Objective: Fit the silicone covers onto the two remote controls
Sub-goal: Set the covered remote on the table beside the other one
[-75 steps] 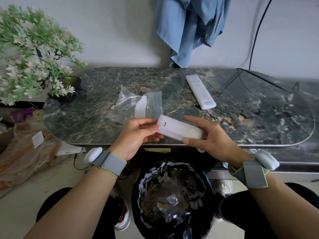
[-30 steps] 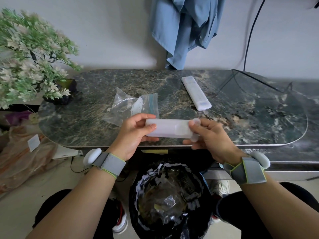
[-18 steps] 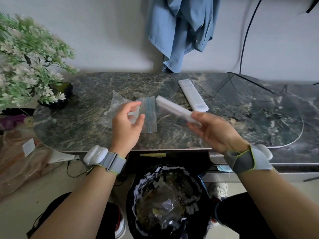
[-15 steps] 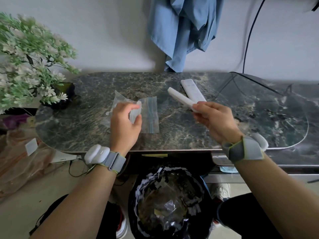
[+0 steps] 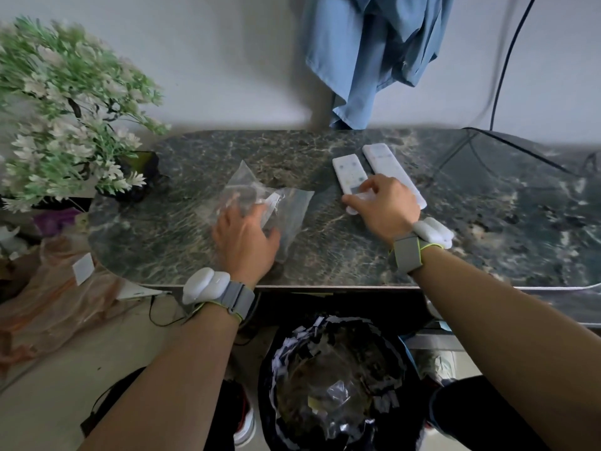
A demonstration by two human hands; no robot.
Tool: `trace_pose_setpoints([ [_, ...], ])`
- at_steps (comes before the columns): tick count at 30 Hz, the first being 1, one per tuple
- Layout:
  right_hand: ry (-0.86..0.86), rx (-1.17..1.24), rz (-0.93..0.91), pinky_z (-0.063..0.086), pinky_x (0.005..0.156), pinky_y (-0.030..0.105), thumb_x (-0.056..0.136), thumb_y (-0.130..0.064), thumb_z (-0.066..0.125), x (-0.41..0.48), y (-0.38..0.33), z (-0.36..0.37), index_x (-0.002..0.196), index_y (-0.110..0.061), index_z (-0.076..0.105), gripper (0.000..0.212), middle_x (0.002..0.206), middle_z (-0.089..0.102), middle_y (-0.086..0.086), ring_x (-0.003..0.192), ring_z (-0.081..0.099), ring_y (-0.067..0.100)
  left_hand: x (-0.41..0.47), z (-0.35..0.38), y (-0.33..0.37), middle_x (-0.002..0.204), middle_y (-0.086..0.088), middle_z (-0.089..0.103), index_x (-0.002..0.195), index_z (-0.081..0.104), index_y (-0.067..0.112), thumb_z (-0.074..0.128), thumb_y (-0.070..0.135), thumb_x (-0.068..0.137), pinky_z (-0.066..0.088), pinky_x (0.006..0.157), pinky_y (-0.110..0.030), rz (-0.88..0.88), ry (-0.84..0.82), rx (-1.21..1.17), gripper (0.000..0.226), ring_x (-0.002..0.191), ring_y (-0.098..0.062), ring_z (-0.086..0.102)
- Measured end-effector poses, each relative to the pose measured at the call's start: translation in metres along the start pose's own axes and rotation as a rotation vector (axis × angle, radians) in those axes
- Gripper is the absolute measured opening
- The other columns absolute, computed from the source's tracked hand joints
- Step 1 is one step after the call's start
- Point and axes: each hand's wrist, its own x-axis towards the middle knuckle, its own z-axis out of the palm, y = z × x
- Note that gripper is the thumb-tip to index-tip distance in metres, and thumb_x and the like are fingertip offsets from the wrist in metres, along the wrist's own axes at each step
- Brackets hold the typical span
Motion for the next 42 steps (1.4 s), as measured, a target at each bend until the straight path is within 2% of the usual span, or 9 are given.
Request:
trace_pose_setpoints([
  [11,-0.054,-0.068,-0.092,0.048,0.078,0.039,0.084,-0.050,0.062,-0.034,0.006,-0.017,0.111,-0.026,0.067,0.037,0.117,0.062,0.004,0.107,0.057,0.028,-0.017,-0.008,-0.010,0.088,-0.013,0.073,0.092,0.073,0.008,0.058,-0.002,0.078,0.054,0.073,-0.045,0.086,0.107,-0.303,0.023,0.083,-0.033,0.066],
  [15,-0.218,0.310,0.014,0.051,0.069,0.031,0.082,-0.046,0.068,-0.064,0.009,-0.026,0.080,-0.025,0.071,0.021,0.079,0.070,-0.007,0.073,0.065,0.012,-0.041,-0.016,-0.003,0.086,-0.009,0.074,0.089,0.074,0.005,0.062,-0.007,0.077,0.053,0.074,-0.030,0.130,0.092,-0.423,0.021,0.079,-0.022,0.068],
  [18,-0.454,0.635,0.177,0.048,0.052,0.026,0.084,-0.049,0.066,-0.092,0.003,-0.041,0.084,-0.013,0.073,0.037,0.074,0.071,0.006,0.065,0.068,0.016,-0.065,-0.026,0.005,0.086,-0.007,0.074,0.089,0.074,0.005,0.063,-0.009,0.077,0.047,0.073,-0.018,0.184,0.089,-0.459,0.021,0.077,-0.014,0.065],
  [23,-0.573,0.636,0.194,0.046,0.044,0.021,0.082,-0.027,0.075,-0.131,0.008,-0.061,0.104,-0.014,0.068,0.026,0.077,0.071,0.009,0.059,0.066,0.011,-0.108,-0.034,0.011,0.084,-0.003,0.075,0.088,0.075,0.008,0.067,-0.005,0.077,0.053,0.074,-0.029,0.199,0.071,-0.484,0.018,0.078,-0.017,0.068],
  [28,-0.544,0.611,0.173,0.045,0.043,0.020,0.083,-0.007,0.071,-0.164,0.028,-0.072,0.092,-0.013,0.070,0.011,0.068,0.067,0.005,0.055,0.059,0.011,-0.144,-0.039,0.004,0.090,-0.004,0.067,0.092,0.071,0.010,0.070,0.006,0.079,0.052,0.080,-0.033,0.231,0.153,-0.476,0.013,0.088,-0.021,0.064],
  [30,-0.590,0.611,0.158,0.044,0.044,0.020,0.084,-0.003,0.070,-0.170,0.035,-0.075,0.089,-0.010,0.071,0.008,0.066,0.066,0.003,0.053,0.060,0.008,-0.145,-0.038,-0.004,0.108,-0.003,0.061,0.110,0.065,0.012,0.071,0.021,0.082,0.046,0.091,-0.032,0.142,0.126,-0.460,0.030,0.105,-0.019,0.056],
  [34,-0.696,0.581,0.132,0.045,0.047,0.020,0.083,-0.002,0.069,-0.189,0.047,-0.081,0.088,-0.009,0.073,0.009,0.065,0.069,-0.002,0.057,0.062,0.007,-0.157,-0.034,-0.007,0.127,-0.003,0.056,0.130,0.053,0.011,0.070,0.042,0.082,0.043,0.095,-0.031,-0.295,-0.336,-0.680,0.060,0.117,-0.019,0.053],
  [39,-0.737,0.529,0.117,0.045,0.048,0.021,0.084,-0.001,0.068,-0.194,0.062,-0.068,0.081,-0.016,0.073,0.016,0.059,0.067,-0.007,0.056,0.061,0.005,-0.177,-0.006,-0.017,0.101,-0.010,0.067,0.109,0.064,0.009,0.068,0.037,0.085,0.043,0.068,-0.029,-0.659,-0.692,-0.764,0.037,0.085,-0.022,0.062],
  [42,-0.699,0.484,0.142,0.044,0.044,0.019,0.085,-0.001,0.067,-0.194,0.075,-0.049,0.076,-0.018,0.073,0.020,0.061,0.064,-0.003,0.055,0.057,0.008,-0.186,0.015,-0.023,0.085,-0.010,0.063,0.091,0.065,0.010,0.066,0.028,0.087,0.042,0.063,-0.029,-0.724,-0.724,-0.715,0.019,0.072,-0.024,0.058],
])
